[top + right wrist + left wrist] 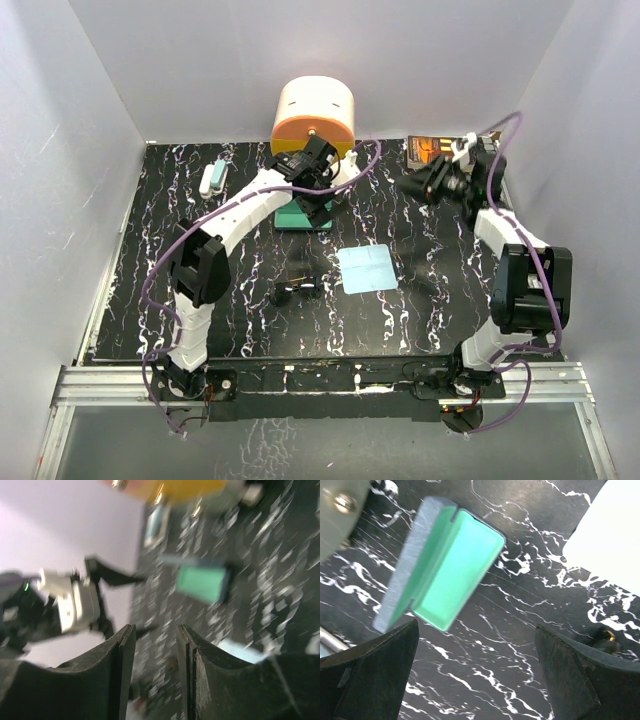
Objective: Organize the sunglasses
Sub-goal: Fold the glasses cleaning cloth at the center of the board.
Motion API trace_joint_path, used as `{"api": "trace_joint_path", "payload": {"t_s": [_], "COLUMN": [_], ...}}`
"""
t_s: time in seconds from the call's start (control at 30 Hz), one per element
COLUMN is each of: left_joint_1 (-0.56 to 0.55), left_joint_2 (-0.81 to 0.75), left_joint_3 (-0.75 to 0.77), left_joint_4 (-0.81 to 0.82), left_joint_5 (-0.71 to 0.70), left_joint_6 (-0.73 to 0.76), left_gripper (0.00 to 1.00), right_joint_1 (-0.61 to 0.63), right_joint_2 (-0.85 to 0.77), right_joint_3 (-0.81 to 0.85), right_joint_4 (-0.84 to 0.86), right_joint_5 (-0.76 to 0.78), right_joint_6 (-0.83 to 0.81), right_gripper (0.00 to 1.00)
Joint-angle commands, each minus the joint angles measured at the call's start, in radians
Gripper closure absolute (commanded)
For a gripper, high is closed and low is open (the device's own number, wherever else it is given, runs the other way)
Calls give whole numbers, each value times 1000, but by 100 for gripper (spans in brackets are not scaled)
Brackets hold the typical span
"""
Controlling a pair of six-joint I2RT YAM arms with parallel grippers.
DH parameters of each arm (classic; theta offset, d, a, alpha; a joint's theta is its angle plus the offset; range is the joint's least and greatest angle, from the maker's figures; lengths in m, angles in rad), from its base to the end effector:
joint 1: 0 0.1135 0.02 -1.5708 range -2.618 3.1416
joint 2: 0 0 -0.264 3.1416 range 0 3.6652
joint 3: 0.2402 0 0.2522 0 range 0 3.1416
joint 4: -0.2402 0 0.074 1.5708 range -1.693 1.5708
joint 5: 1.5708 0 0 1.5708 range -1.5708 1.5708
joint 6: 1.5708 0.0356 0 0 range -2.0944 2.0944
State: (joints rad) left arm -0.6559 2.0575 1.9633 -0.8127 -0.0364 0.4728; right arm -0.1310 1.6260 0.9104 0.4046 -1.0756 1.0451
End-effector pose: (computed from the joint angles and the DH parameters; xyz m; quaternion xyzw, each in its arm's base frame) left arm 0.3657 -0.2798 0.2972 0.5006 0.8018 -0.0127 0.3260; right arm 0.3465 -0.0141 0.2338 0.1339 0.7448 0.5947 0.2713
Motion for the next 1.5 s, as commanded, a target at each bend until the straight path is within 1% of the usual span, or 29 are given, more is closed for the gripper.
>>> {"api": "trace_joint_path", "payload": {"t_s": [0.0, 0.1, 0.2, 0.27, 0.4, 0.63, 0.7, 0.93, 1.0, 1.1, 1.3, 1.47], "left_joint_1": [2, 1, -5, -10, -17, -56, -71, -73, -73, -73, -74, -92], "left_joint_2": [-36, 42, 107, 123, 114, 148, 140, 40, 29, 49, 128, 124], "left_joint_3": [-7, 52, 111, 110, 67, 54, 33, -79, -96, -90, -21, -60], "left_joint_4": [12, -19, -66, -66, -25, -25, -23, 31, 41, 46, 24, 48], "left_joint_5": [37, -9, -26, -29, -36, -94, -83, 90, 109, 117, 122, 66], "left_joint_6": [-161, -212, -250, -266, -295, -318, -322, -358, -368, -374, -411, -468], "left_gripper": [3, 4, 6, 7, 7, 8, 8, 8, 8, 8, 10, 12], "right_joint_1": [46, 65, 111, 145, 195, 264, 270, 270, 270, 270, 272, 284], "right_joint_2": [-51, -29, 0, 12, 17, 90, 104, 61, 62, 84, 113, 113], "right_joint_3": [247, 267, 269, 260, 237, 296, 302, 256, 257, 271, 286, 284], "right_joint_4": [-881, -932, -988, -1007, -985, -998, -1003, -968, -963, -961, -932, -925], "right_joint_5": [517, 590, 703, 765, 824, 898, 900, 889, 878, 881, 873, 896], "right_joint_6": [-697, -714, -740, -748, -745, -745, -746, -732, -731, -732, -735, -753], "right_gripper": [57, 55, 55, 55, 56, 55, 57, 58, 58, 58, 59, 59]}}
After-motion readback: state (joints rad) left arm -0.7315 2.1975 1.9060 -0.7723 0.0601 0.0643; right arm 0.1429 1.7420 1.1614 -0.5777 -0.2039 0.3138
